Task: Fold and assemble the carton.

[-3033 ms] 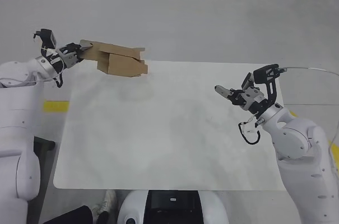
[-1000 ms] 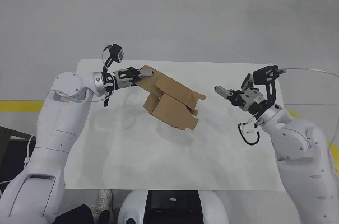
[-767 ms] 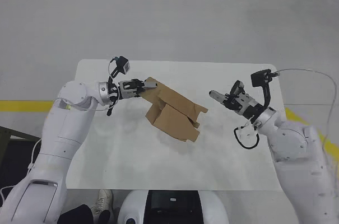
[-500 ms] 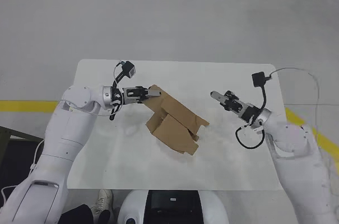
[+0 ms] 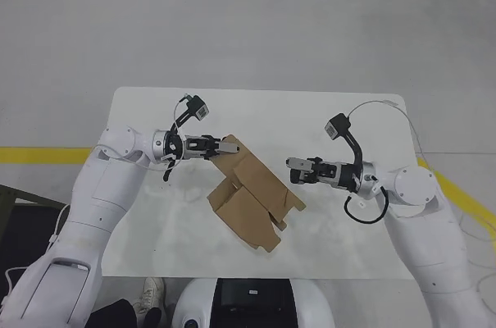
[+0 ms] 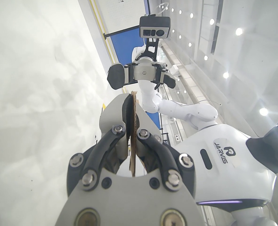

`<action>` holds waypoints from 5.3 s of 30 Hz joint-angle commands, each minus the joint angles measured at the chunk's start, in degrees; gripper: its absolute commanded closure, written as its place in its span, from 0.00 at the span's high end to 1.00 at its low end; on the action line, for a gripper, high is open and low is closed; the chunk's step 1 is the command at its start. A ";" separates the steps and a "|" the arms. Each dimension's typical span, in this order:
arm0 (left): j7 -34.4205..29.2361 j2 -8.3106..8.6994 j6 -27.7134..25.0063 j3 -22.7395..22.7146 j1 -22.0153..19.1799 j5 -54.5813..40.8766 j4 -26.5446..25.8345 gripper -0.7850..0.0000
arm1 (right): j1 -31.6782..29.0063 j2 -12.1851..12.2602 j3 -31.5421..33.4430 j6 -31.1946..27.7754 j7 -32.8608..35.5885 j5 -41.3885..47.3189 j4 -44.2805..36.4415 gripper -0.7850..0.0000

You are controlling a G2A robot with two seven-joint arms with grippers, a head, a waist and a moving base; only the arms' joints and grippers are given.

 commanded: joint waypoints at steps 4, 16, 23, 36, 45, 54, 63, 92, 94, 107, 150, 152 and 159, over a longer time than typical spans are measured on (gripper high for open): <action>0.04 0.01 -0.01 -0.02 0.01 0.08 -0.05 0.00 | -0.03 0.01 0.04 0.02 0.01 -0.04 -0.03 1.00; 1.33 0.03 0.01 0.00 0.53 0.50 -0.92 0.00 | -0.03 0.01 0.04 0.02 0.01 -0.04 -0.03 1.00; 1.29 0.19 1.45 0.12 2.18 -0.50 -3.18 0.00 | 0.32 0.08 -2.85 0.14 5.74 1.31 0.41 1.00; -2.40 -0.08 0.49 2.71 1.85 -1.23 -5.05 0.00 | 2.42 0.18 -5.21 -1.60 11.71 5.77 4.80 1.00; -2.39 0.24 0.47 3.84 2.12 -1.17 -6.28 0.00 | 3.62 0.15 -8.24 -1.43 15.71 6.61 5.23 0.44; -2.12 0.46 0.21 4.65 2.06 -1.49 -6.16 0.00 | 4.93 0.23 -9.87 -1.62 16.67 6.11 4.93 0.19; -2.08 0.83 0.16 5.03 2.12 -2.05 -6.73 0.51 | 4.75 0.47 -10.04 -2.35 16.04 7.02 4.46 0.00; 14.77 3.01 12.58 -1.07 6.48 1.67 -12.02 1.00 | -6.66 1.06 -1.51 -3.09 -30.01 -4.51 -5.76 0.00; 14.96 2.90 13.78 -0.68 6.70 1.12 -12.24 1.00 | -7.98 0.84 -2.06 -3.85 -34.15 -6.36 -6.86 0.00; 17.33 1.84 16.87 2.18 6.78 -1.16 -13.19 1.00 | -8.69 -0.98 -6.96 -2.40 -46.24 -8.58 -7.78 0.00; 6.36 2.32 13.71 0.45 4.65 0.96 -10.82 0.00 | -6.35 -0.41 1.90 -10.81 -14.77 8.03 0.59 1.00; 1.87 2.35 13.52 0.59 3.92 -0.53 -9.36 0.00 | -5.31 -0.03 2.93 -9.75 -9.23 10.02 2.83 1.00; -6.27 2.83 10.38 5.54 0.63 0.43 -7.39 0.00 | -3.47 0.68 2.99 -7.87 5.05 14.07 6.56 1.00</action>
